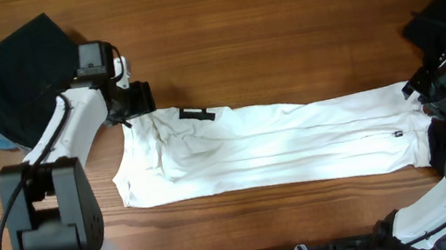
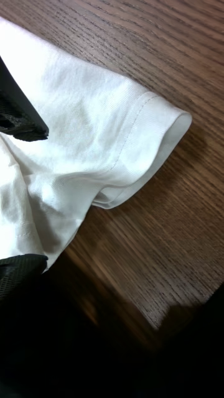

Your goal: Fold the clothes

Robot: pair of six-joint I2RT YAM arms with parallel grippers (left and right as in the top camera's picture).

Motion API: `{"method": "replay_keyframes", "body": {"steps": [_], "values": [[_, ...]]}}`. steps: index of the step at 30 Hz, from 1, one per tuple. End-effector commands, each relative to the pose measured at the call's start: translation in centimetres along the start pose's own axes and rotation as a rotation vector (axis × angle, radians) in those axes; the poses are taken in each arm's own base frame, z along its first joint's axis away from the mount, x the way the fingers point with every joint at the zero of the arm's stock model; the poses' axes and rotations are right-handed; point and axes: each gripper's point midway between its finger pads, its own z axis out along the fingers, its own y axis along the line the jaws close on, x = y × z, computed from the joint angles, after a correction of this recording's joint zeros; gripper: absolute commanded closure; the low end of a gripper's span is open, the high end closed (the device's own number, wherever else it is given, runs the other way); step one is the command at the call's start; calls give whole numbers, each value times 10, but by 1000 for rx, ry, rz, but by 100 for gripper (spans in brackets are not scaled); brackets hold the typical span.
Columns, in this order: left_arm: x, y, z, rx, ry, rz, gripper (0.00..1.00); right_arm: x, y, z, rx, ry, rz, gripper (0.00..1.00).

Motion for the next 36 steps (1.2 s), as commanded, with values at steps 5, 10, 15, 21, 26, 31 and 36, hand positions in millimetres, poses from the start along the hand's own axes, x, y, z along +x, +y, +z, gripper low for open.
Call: {"method": "replay_keyframes", "body": {"steps": [5,10,15,21,26,31,36], "values": [[13,14,18,-78,54,17,89,-12,8,-43,-75,-116,10,37],[22,29,11,-168,87,11,96,-15,12,-58,-105,-161,6,37],[30,43,-1,-246,105,-22,96,-12,17,-55,-134,-139,2,37],[37,55,-5,-311,122,-73,92,-12,17,-55,-134,-139,2,37],[30,52,-22,-305,87,-111,96,-12,17,-55,-133,-138,-6,37],[3,38,-55,-242,-51,-131,96,-13,17,-55,-134,-142,-7,37],[-3,37,-51,-236,-72,-131,77,-13,18,-55,-134,-142,-7,37]]}}
